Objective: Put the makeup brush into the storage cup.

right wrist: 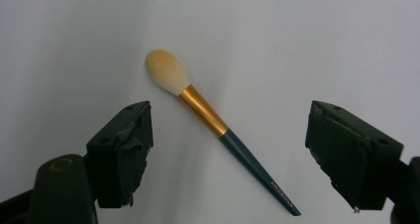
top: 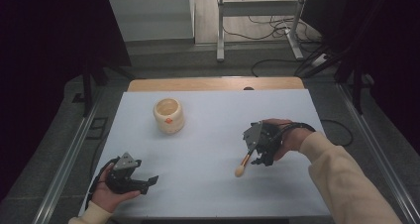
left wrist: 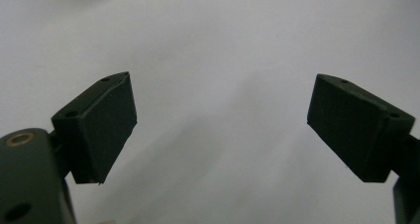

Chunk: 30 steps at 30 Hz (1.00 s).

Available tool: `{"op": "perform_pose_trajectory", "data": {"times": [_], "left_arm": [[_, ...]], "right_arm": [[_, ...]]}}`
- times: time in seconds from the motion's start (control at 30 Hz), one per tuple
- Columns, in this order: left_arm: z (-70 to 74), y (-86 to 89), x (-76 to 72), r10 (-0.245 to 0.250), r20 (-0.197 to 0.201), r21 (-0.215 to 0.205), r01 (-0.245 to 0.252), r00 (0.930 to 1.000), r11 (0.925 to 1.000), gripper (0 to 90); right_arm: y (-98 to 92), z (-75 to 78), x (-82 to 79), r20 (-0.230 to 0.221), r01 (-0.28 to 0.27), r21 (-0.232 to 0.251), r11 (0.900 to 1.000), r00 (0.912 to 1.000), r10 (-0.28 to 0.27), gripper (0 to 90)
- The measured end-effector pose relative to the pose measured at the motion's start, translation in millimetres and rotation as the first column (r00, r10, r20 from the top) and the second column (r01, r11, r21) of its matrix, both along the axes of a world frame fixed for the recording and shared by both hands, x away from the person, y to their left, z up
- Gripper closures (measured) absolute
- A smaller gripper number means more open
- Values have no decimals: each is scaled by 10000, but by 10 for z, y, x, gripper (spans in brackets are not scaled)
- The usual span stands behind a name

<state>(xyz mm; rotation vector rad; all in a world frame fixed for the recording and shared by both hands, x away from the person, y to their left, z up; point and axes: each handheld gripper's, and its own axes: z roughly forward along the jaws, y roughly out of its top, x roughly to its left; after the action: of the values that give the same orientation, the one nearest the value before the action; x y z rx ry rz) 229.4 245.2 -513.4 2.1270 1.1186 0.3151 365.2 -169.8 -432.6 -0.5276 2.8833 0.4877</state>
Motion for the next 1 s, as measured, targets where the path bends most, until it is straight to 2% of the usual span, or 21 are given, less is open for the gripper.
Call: {"op": "perform_pose_trajectory", "data": {"times": [0.27,0.47,0.73,1.0], "left_arm": [[8,-2,-3,-138,30,-61,138,9999,9999,126],[10,3,-5,-46,21,-16,46,10000,10000,128],[7,2,0,-77,-3,6,77,10000,10000,129],[5,8,-3,-60,-32,19,60,10000,10000,129]], "right_arm": [[47,-42,13,-142,-304,-247,9992,9994,301,206],[42,-61,37,-188,-339,-340,9988,9993,332,218],[21,-128,99,-181,-255,-721,9971,9995,242,222],[42,-209,159,-203,-586,-757,9954,9982,572,246]]}}
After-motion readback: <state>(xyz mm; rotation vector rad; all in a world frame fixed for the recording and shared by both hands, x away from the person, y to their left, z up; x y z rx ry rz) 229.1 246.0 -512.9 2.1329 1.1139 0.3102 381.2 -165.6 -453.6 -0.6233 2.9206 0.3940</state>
